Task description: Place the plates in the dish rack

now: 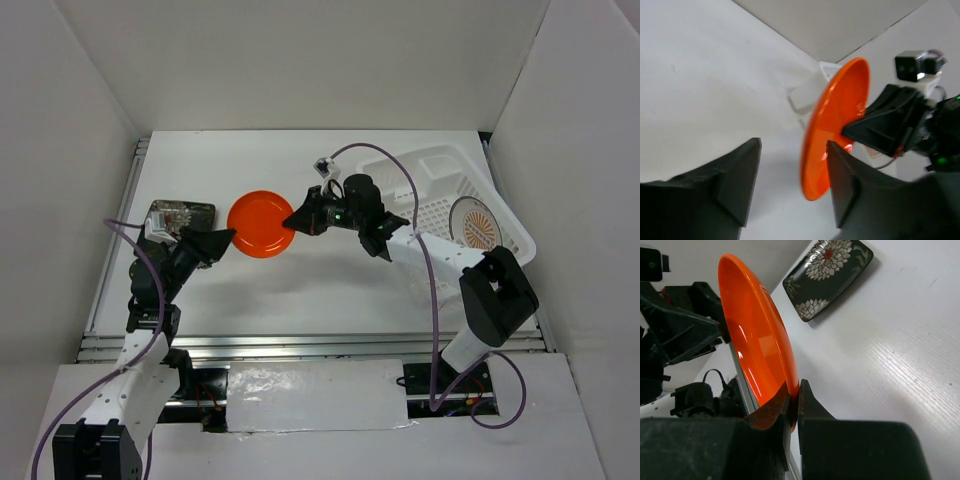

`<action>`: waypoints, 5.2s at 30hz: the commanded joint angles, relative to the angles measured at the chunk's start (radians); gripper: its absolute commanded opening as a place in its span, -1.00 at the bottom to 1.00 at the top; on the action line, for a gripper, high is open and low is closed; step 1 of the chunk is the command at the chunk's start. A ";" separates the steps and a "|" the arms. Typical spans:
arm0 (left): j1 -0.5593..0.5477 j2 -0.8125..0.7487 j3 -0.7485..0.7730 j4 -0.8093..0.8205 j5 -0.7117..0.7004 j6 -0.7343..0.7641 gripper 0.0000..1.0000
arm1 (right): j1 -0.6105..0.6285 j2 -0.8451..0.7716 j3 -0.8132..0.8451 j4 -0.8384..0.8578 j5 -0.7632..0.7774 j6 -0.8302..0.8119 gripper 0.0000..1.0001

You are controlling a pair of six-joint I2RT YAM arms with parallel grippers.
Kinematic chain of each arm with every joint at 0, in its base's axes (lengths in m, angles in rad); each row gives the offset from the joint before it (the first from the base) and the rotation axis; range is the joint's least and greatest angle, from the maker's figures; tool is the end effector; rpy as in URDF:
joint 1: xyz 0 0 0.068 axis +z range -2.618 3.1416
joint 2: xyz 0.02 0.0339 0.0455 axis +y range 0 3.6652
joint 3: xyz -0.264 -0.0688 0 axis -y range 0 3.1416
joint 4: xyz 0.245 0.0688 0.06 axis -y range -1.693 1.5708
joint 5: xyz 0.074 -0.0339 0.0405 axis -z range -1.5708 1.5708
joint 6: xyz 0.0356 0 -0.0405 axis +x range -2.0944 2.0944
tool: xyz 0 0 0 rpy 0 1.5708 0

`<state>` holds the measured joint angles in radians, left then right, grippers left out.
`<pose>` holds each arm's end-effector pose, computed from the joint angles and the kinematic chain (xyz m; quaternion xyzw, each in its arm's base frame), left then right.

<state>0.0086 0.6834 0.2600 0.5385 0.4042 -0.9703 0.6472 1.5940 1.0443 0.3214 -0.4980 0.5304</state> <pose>0.1694 -0.0125 0.2465 -0.1741 0.6457 -0.4567 0.5867 0.2841 0.2360 0.2768 -0.1973 0.7487 0.4952 0.3941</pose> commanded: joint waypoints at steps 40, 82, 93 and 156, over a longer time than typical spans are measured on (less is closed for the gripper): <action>-0.001 0.120 -0.113 0.092 0.022 0.048 0.99 | -0.770 -0.440 0.082 -0.771 0.766 -0.633 -1.00; -0.001 0.096 -0.107 0.049 0.015 0.065 0.99 | -0.839 -0.532 -0.170 -0.811 0.612 -0.915 -0.64; -0.001 0.094 -0.104 0.040 0.012 0.067 0.99 | -0.839 -0.548 -0.176 -0.791 0.639 -0.908 -0.36; 0.013 0.197 0.116 -0.331 -0.393 0.111 0.99 | -0.161 -0.253 0.534 -0.613 0.463 -0.287 0.24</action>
<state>0.0113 0.8639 0.2981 0.2955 0.1440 -0.8661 0.4160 1.3106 1.5833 -0.3191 -0.0193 0.1722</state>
